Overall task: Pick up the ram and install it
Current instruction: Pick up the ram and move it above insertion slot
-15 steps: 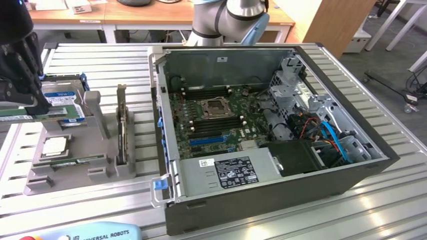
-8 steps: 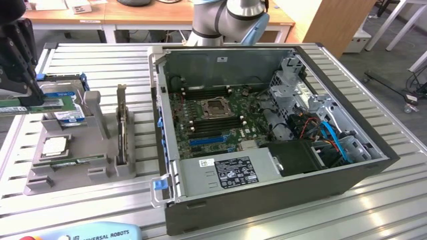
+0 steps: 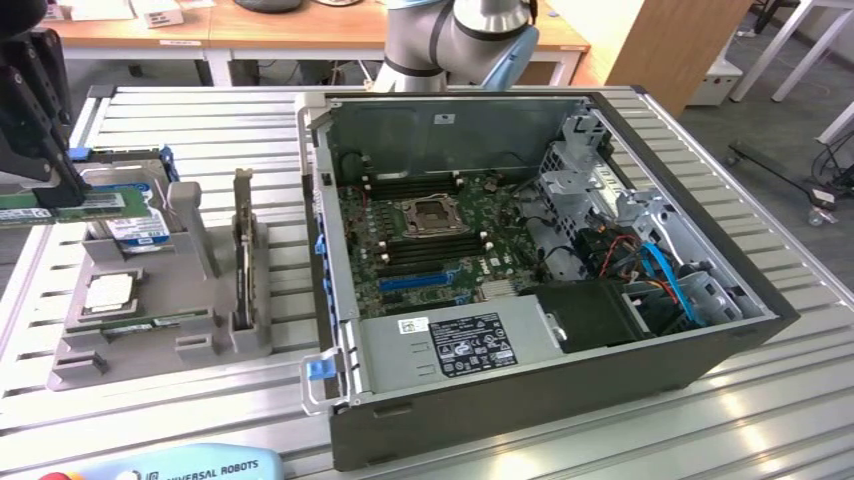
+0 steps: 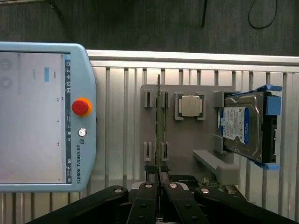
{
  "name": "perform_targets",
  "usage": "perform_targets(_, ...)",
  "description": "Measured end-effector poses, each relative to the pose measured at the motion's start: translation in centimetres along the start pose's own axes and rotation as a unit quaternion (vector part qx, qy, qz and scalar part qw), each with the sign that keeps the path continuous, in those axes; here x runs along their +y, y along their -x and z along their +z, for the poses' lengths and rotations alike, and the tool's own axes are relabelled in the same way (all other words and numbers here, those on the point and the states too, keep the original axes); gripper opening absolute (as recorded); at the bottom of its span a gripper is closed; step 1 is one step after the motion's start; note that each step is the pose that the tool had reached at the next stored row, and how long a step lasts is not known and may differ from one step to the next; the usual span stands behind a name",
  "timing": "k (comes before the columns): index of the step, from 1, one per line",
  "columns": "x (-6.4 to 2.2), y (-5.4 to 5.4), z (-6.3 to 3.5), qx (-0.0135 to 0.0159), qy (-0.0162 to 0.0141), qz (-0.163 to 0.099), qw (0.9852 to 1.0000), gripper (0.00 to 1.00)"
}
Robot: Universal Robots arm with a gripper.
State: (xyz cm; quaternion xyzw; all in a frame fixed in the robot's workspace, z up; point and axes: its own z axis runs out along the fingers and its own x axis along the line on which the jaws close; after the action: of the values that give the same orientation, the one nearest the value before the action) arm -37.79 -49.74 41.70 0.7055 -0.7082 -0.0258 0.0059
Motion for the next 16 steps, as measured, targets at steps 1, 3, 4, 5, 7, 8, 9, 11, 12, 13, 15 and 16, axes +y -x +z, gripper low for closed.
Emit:
perform_targets(1,-0.01,0.0,0.0,0.0,0.0,0.0,1.0,0.12)
perform_targets(3,-0.22,0.0,-0.03,0.0001,0.0001,0.0,1.0,0.12)
perform_targets(4,-0.39,0.0,-0.02,0.0,0.0,0.0,1.0,0.12)
perform_targets(5,-0.63,0.0,-0.03,0.0,0.0,0.0,1.0,0.12)
perform_targets(7,-1.27,0.0,-0.05,0.0,0.0,0.0,1.0,0.12)
perform_targets(8,-1.63,0.0,-0.07,0.0,0.0,0.0,1.0,0.12)
perform_targets(9,-1.99,0.0,-0.09,0.0,0.0,0.0,1.0,0.12)
perform_targets(11,-2.72,0.0,-0.12,-0.0001,0.0,0.0,1.0,0.12)
perform_targets(12,-3.12,0.0,-0.14,0.0,0.0,0.0,1.0,0.12)
perform_targets(13,-3.5,0.0,-0.16,0.0,0.0,0.0,1.0,0.12)
perform_targets(15,-4.22,0.0,-0.19,0.0,0.0,0.0,1.0,0.12)
perform_targets(16,-4.57,0.0,-0.2,-0.0001,0.0,0.0,1.0,0.12)
